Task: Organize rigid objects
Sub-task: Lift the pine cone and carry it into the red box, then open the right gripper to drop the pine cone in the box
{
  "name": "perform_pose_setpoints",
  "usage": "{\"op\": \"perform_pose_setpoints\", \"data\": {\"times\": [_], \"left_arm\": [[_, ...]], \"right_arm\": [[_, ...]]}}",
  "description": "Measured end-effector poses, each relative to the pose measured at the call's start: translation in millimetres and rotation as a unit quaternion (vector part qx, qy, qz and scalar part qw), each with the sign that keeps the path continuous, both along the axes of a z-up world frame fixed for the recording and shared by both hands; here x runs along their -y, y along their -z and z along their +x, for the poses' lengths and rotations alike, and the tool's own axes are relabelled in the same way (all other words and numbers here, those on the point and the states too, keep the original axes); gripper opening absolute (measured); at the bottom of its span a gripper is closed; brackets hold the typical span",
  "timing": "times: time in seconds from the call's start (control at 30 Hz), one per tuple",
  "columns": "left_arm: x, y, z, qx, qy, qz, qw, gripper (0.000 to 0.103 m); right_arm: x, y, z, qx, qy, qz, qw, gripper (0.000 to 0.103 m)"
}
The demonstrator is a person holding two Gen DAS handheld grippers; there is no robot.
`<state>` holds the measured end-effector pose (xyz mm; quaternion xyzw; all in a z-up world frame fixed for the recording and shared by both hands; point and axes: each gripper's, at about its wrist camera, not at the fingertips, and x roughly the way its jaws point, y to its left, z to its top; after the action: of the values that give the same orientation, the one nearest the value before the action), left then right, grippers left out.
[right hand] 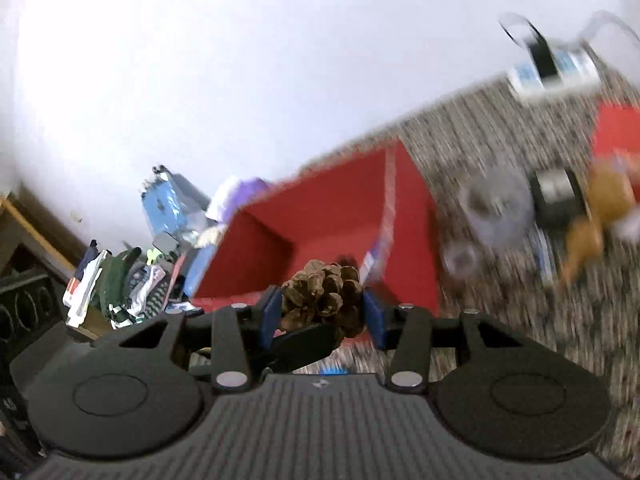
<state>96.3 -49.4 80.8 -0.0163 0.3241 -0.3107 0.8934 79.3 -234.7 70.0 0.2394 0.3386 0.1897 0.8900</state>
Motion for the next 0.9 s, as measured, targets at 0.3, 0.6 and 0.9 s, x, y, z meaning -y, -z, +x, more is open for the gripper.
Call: {"op": "perform_pose_setpoints", "data": {"times": [0.3,0.6,0.9], "left_arm": [[-36.3,-8.2,53.0,-0.002,-0.075,0.001,0.9972,0.047],[-59.6,12.7,81.5,-0.034,-0.135,0.04,0.9895,0.048],[-66.1,50.2,117.3,-0.091,-0.164,0.081,0.9788,0.047]], "right_arm": [[-41.8,-16.5,66.6,0.03,-0.051,-0.02,0.998,0.031],[-87.4,0.6,103.2,0.014,-0.1,-0.056,0.993,0.032],[-107.9,39.6,139.0,-0.047,-0.12,-0.052,0.99,0.031]]}}
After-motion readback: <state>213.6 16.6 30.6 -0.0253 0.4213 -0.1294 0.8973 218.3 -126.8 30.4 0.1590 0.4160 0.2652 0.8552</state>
